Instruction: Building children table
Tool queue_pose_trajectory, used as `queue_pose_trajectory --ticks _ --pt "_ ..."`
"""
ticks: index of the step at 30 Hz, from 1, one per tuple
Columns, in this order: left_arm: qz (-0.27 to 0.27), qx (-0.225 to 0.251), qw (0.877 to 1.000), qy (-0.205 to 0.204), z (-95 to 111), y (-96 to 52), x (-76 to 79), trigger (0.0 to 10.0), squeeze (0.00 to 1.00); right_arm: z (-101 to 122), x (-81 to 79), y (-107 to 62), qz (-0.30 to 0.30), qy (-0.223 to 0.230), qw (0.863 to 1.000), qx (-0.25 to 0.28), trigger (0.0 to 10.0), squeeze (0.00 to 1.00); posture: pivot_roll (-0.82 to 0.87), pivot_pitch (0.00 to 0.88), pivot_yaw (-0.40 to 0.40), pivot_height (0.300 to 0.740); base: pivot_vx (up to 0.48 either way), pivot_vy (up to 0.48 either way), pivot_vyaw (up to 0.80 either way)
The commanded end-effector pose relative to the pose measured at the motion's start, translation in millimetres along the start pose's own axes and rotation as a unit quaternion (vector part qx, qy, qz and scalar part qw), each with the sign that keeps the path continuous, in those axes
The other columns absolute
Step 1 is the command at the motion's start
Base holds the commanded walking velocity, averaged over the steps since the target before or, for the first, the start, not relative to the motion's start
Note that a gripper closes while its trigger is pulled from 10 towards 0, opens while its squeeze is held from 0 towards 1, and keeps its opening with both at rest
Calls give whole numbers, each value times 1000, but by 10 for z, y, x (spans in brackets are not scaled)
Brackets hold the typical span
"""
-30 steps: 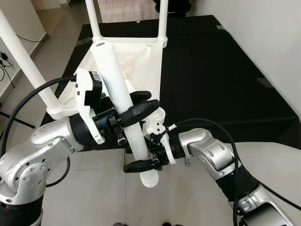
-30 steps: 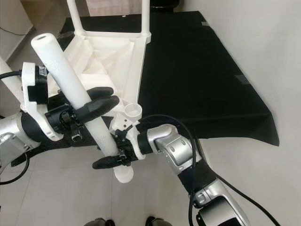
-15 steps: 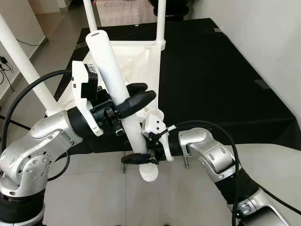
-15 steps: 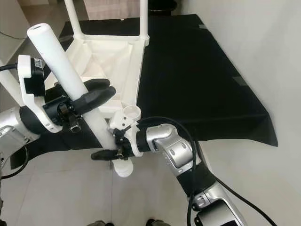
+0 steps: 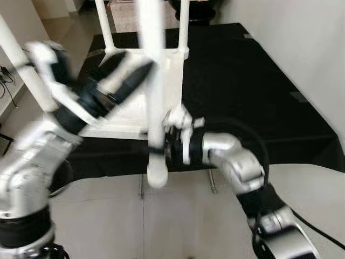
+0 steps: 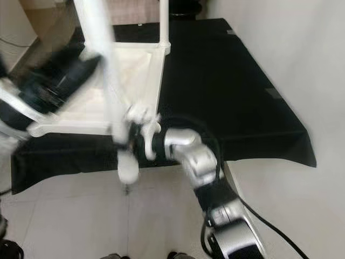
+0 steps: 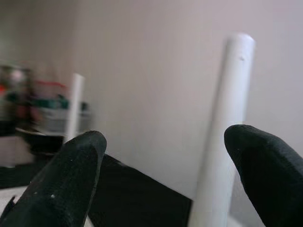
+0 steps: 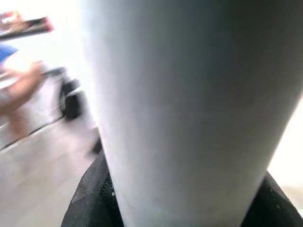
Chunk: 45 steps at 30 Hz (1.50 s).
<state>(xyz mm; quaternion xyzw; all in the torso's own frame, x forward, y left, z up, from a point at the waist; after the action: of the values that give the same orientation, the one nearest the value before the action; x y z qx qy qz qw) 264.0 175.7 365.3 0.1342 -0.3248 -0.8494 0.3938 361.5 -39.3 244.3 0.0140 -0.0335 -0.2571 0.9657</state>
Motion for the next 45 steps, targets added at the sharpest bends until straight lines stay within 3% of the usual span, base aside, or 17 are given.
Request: queue_pose_trajectory --ticks 1,6,9,11,12,13,14,15,18,19,20,22,25,26,30,36,45 --pt "7 18 1000 16 124 -20 25 10000 1000 24 86 13 -33 13 999 19 0 0 -44 144 -4 740 0 0 0" --pt "39 22 999 5 71 -96 138 10000 1000 255 337 -9 -107 26 991 73 0 0 -35 154 -7 740 0 0 0" --pt "45 18 999 0 44 -104 151 10000 1000 290 354 -8 -111 27 990 81 0 0 -35 154 -7 740 0 0 0" --pt "55 -13 998 3 -106 -131 182 10000 1000 349 369 -1 -111 31 989 91 0 0 -28 170 -5 740 0 0 0" --pt "62 -67 996 9 -365 -200 237 10000 0 395 356 28 -103 21 990 93 8431 0 -28 176 -4 740 0 0 0" --pt "62 -67 996 9 -365 -200 237 10000 0 395 356 28 -103 21 990 93 8431 0 -28 176 -4 740 0 0 0" --pt "62 -124 990 4 -660 -315 324 10000 0 419 320 73 -90 -1 992 86 10000 0 -23 188 -6 740 0 0 0" --pt "63 -169 984 0 -870 -426 408 10000 0 441 298 111 -82 -14 993 84 10000 0 -22 205 -9 740 0 0 0" --pt "61 -204 977 -12 -1045 -535 497 10000 0 459 282 153 -72 -28 994 78 10000 0 -17 221 -7 740 0 0 0" --pt "65 -260 963 -23 -1282 -732 618 10000 0 512 221 218 -30 -48 996 71 10000 0 -10 260 -5 740 0 0 0" --pt "65 -260 963 -23 -1282 -732 618 10000 0 512 221 218 -30 -48 996 71 10000 0 -10 260 -5 740 0 0 0" --pt "63 -312 948 -17 -1434 -922 732 10000 0 543 152 250 19 -64 996 59 10000 0 -5 288 -5 740 0 0 0" --pt "65 -334 940 -18 -1482 -1020 812 10000 0 547 127 260 44 -74 995 49 10000 0 2 314 -7 740 0 0 0" --pt "60 -354 933 -19 -1514 -1108 918 10000 0 568 122 264 64 -80 994 42 10000 0 9 335 -11 740 0 0 0" --pt "56 -365 929 -20 -1522 -1162 995 10000 0 587 120 262 76 -83 993 38 10000 0 11 340 -12 740 0 0 0" --pt "113 -351 922 116 -1325 -1314 1009 10000 0 783 121 168 182 -103 978 24 10000 0 46 418 -9 740 0 0 0" --pt "115 -354 914 162 -1260 -1390 1116 10000 0 1023 182 30 225 -110 967 39 10000 0 66 448 0 740 0 0 0"
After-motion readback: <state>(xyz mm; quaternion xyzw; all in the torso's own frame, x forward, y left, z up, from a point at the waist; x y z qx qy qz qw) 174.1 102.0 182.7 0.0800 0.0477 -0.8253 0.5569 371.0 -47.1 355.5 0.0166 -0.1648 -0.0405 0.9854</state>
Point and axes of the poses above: a point about 5 cm out from each wrist's last joint towards the gripper, its own y axis pointing out of the wrist towards the gripper, its own z axis along the axis of the wrist's last joint, x = y × z, the point moved 3 cm from there along y, pointing out of the wrist towards the gripper, and after that the axes turned 1 degree about y, right-handed, at the moved point
